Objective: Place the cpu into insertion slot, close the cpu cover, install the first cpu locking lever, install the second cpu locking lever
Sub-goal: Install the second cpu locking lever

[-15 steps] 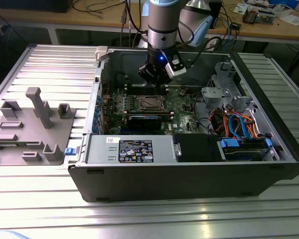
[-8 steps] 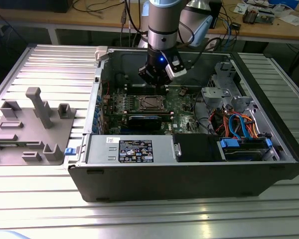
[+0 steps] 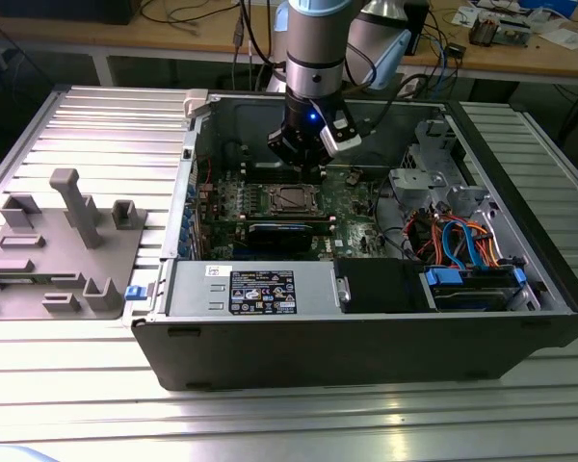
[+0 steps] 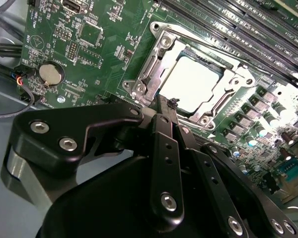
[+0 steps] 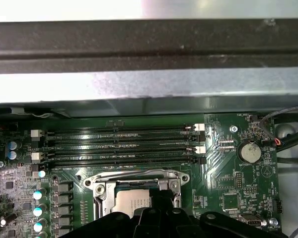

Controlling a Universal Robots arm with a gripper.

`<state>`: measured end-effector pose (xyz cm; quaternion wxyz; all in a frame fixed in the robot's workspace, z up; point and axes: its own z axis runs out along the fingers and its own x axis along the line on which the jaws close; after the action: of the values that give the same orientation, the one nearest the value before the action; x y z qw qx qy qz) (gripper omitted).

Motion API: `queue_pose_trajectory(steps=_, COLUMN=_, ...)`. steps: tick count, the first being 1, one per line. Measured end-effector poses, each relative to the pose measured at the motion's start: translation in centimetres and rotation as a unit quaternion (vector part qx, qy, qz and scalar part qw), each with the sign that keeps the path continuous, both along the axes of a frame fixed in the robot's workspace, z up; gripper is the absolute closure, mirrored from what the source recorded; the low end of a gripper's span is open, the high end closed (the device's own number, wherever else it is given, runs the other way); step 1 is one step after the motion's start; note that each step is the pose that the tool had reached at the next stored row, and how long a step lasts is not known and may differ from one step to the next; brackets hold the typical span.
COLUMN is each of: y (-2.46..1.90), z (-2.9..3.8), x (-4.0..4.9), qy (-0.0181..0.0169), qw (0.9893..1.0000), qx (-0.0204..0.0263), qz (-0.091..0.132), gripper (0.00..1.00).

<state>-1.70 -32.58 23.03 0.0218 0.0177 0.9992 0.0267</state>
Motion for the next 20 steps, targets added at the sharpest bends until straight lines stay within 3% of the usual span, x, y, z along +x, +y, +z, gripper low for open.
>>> queue_pose_trajectory(steps=6, y=-0.01, z=0.01, x=0.0, qy=0.0, qw=1.0, qx=0.0, qz=0.0, gripper=0.89)
queue_pose_trajectory(steps=14, y=-0.01, z=0.86, x=0.0, qy=0.0, qw=1.0, qx=0.0, qz=0.0, gripper=0.89)
queue_pose_trajectory(steps=20, y=-0.02, z=0.97, x=0.0, qy=0.0, qw=1.0, qx=0.0, qz=0.0, gripper=0.89)
